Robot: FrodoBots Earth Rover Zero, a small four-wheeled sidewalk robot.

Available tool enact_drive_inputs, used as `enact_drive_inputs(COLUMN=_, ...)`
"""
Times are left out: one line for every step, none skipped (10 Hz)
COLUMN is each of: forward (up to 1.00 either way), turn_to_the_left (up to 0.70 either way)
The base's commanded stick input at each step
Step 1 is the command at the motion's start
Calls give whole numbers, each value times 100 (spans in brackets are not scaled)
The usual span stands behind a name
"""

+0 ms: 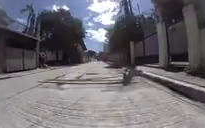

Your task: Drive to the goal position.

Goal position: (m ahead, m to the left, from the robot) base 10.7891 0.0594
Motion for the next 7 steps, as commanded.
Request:
enact_drive_inputs(forward=100, turn_to_the_left=0)
enact_drive_inputs(forward=100, turn_to_the_left=0)
enact_drive_inputs(forward=100, turn_to_the_left=0)
enact_drive_inputs(forward=100, turn_to_the_left=0)
enact_drive_inputs(forward=100, turn_to_the_left=0)
enact_drive_inputs(forward=100, turn_to_the_left=0)
enact_drive_inputs(forward=100, turn_to_the_left=0)
